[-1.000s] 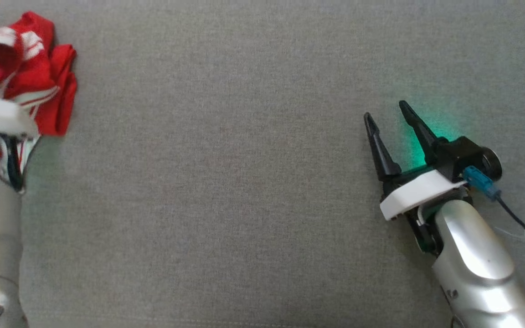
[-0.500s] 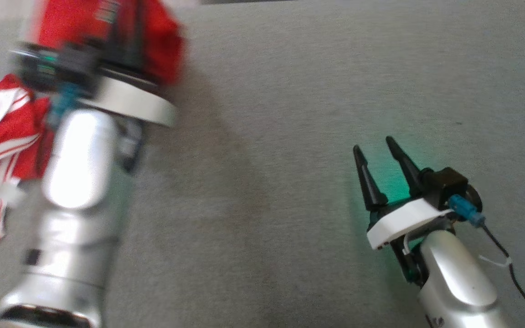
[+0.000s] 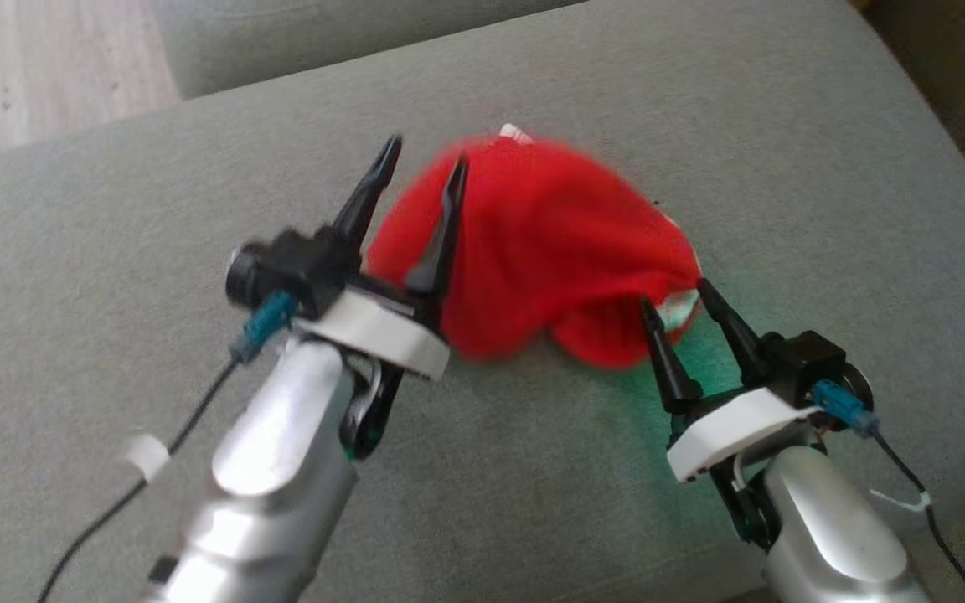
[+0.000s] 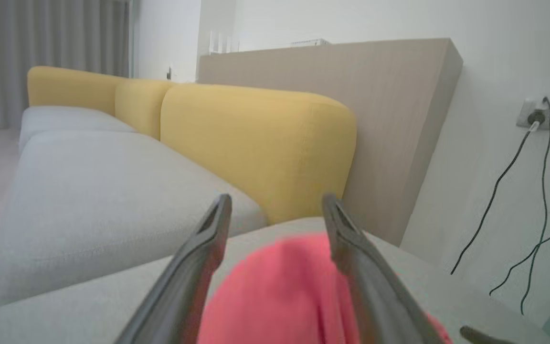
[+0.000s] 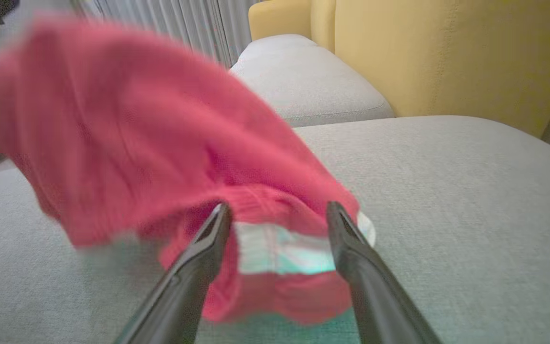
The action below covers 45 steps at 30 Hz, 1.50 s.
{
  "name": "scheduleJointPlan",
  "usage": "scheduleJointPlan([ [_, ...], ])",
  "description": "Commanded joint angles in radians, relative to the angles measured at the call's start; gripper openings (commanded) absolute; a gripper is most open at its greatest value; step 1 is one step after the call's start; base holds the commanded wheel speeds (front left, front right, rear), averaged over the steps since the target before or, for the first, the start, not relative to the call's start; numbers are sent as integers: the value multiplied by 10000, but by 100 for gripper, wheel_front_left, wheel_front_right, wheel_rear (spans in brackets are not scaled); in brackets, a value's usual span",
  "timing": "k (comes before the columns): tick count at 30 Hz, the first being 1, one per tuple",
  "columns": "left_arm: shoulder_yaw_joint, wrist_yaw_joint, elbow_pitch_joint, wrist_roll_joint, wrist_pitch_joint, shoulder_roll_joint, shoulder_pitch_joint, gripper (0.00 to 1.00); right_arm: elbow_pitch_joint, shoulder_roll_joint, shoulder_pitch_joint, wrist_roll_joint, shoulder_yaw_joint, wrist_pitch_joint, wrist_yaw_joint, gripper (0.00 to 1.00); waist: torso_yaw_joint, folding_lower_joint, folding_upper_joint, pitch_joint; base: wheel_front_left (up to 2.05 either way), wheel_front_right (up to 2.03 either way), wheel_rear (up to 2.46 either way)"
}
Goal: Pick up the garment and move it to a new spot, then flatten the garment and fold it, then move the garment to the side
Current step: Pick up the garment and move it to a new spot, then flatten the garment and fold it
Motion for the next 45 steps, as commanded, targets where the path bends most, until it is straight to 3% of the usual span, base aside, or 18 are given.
scheduleJointPlan([
  [1, 382, 147, -238, 42, -51, 143, -58, 100, -290, 161, 21, 53, 60, -63, 75, 100, -46, 1, -1, -90, 0, 0, 0],
  [7, 1352, 419, -212, 690, -51, 168, 936, 100, -439, 163, 137, -17, -394, -63, 75, 100, 472, 1, -1, -183, 0, 0, 0],
  [14, 3138, 650, -1046, 1560, -51, 378, 2881, 100, -594, 171, 319, -202, -1012, -63, 75, 100, 1170, 1, -1, -602, 0, 0, 0],
  [23, 4624, 255, -2156, 2381, -51, 277, 5349, 100, -368, 165, 888, -340, -1479, -63, 75, 100, 1783, 1, -1, -1157, 0, 0, 0],
  [31, 4817, 55, -2359, 2467, -51, 154, 5957, 100, -109, 167, 1119, -467, -1713, -63, 75, 100, 1941, 1, -1, -1170, 0, 0, 0],
  [45, 4160, 65, -2255, 1981, -51, 141, 5606, 100, 1181, 175, 1012, -1486, -2617, -63, 75, 100, 1991, 1, -1, -891, 0, 0, 0],
])
